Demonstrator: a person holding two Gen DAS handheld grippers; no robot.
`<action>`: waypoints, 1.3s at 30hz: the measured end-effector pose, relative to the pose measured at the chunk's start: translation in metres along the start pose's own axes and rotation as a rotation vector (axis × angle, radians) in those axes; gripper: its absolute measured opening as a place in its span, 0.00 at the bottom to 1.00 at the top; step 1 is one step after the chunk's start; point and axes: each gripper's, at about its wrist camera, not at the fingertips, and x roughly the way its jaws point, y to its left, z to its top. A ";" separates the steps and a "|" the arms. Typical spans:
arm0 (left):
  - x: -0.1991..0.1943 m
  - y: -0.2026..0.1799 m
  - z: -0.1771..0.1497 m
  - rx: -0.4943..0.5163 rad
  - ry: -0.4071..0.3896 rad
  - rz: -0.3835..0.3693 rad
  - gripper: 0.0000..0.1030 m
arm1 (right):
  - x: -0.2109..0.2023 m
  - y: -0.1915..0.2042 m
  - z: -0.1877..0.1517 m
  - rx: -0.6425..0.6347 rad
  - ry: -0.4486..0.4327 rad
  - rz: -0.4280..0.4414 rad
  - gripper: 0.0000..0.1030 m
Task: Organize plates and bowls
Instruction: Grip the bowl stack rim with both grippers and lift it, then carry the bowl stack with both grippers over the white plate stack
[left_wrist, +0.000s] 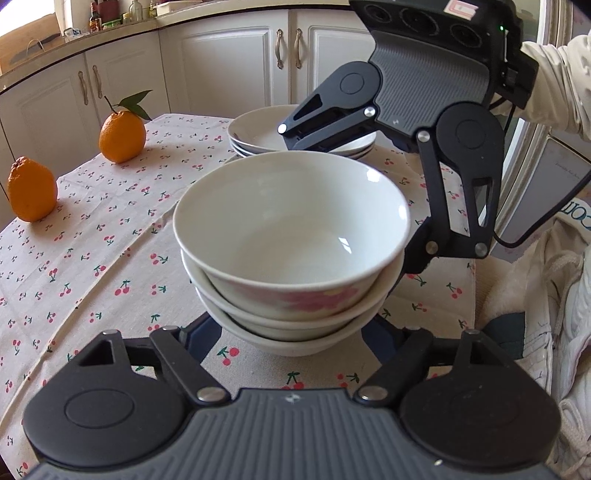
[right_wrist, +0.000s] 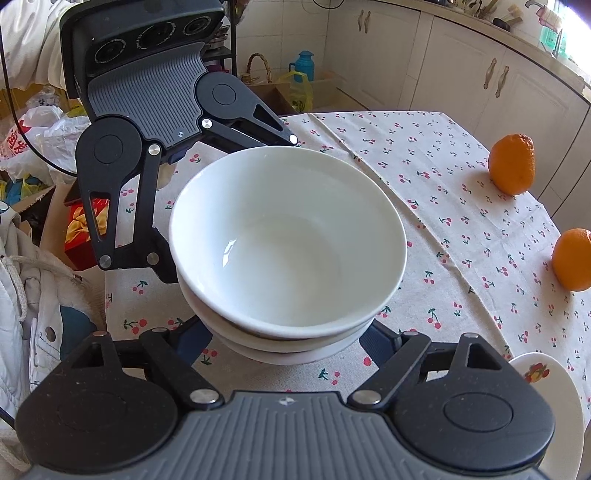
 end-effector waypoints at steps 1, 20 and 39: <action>0.000 0.000 0.000 -0.003 0.002 0.001 0.80 | 0.000 0.000 0.000 0.001 -0.001 0.000 0.87; -0.004 -0.010 0.017 -0.012 -0.014 0.030 0.80 | -0.024 -0.003 -0.004 -0.014 -0.027 -0.013 0.86; 0.045 -0.011 0.110 0.081 -0.069 -0.005 0.80 | -0.096 -0.055 -0.045 0.023 -0.036 -0.159 0.86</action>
